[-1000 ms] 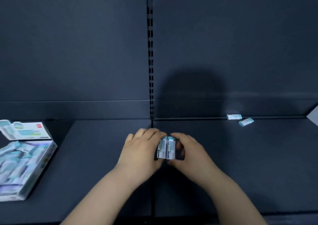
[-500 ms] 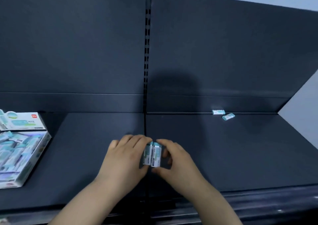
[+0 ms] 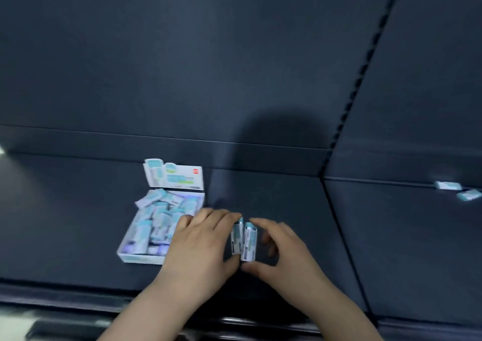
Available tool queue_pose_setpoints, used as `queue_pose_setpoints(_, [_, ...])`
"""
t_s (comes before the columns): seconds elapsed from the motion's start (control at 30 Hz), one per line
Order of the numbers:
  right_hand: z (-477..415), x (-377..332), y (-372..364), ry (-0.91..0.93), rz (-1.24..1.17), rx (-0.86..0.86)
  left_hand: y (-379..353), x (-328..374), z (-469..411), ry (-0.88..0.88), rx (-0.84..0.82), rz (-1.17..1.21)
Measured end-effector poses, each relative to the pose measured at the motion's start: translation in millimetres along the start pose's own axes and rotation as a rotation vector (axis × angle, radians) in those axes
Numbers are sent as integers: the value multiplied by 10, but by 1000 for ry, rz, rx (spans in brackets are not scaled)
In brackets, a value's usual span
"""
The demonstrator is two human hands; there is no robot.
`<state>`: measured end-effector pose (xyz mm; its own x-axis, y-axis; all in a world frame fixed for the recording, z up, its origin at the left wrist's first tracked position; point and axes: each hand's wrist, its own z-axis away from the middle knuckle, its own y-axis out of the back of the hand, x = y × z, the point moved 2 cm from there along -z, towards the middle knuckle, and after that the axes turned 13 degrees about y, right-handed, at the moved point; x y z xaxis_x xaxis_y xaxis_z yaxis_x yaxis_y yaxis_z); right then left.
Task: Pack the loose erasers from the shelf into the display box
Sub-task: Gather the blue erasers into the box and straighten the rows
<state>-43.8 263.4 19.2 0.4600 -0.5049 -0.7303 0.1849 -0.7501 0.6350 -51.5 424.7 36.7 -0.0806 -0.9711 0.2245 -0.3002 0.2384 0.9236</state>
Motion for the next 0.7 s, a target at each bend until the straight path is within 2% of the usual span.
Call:
queue_pose_setpoints(0.17, [-487, -365, -543, -5, 7, 52, 319, -1044, -94, 102, -88, -25])
queue_pose_setpoints(0.27, [-763, -472, -656, -46, 46, 53, 381, -1307, -212, 110, -169, -18])
queue_pose_setpoints(0.33, [-958, -516, -737, -77, 83, 12, 364, -1361, -309, 105, -238, 32])
queue_pose_setpoints(0.43, [-1065, -547, -791, -116, 205, -47, 306, -1355, -373, 82, -255, 46])
queue_pose_setpoints(0.53, [-871, -527, -771, -123, 259, 17, 322, -1316, -315, 50, -213, 161])
queue_pose_setpoints(0.7, [-376, -408, -831, -124, 240, 157, 208, -1162, -111, -98, -200, 157])
